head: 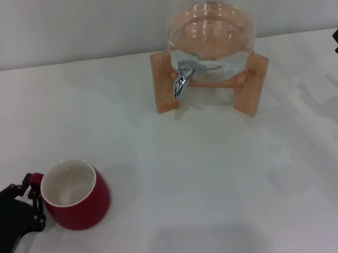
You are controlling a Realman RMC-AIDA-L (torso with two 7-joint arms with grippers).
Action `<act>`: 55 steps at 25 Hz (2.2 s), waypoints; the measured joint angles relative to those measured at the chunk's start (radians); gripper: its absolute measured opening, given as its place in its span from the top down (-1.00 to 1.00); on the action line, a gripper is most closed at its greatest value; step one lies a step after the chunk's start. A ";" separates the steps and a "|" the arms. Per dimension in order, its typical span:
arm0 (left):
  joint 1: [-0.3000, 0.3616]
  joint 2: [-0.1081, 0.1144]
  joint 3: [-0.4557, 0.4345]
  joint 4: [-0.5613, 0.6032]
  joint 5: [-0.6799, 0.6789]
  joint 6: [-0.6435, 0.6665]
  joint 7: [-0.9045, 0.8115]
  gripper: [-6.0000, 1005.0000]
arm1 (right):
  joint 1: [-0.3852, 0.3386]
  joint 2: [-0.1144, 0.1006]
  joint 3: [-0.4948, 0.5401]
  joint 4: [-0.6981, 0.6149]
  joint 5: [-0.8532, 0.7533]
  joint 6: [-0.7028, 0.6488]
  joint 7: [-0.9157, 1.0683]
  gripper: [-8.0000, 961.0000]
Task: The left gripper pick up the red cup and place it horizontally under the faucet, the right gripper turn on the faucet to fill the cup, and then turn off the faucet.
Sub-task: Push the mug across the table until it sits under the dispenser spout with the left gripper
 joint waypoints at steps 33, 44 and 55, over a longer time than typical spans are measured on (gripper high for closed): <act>-0.069 0.003 0.001 0.006 0.027 -0.013 -0.007 0.80 | -0.005 0.000 0.003 0.000 0.003 0.000 0.002 -0.74; -0.074 0.001 -0.009 0.011 0.018 -0.009 -0.043 0.80 | -0.005 -0.001 0.004 0.000 0.003 0.000 0.002 -0.74; -0.097 0.002 -0.003 0.008 0.028 -0.007 -0.079 0.80 | -0.005 -0.002 0.006 -0.001 0.002 0.000 0.002 -0.74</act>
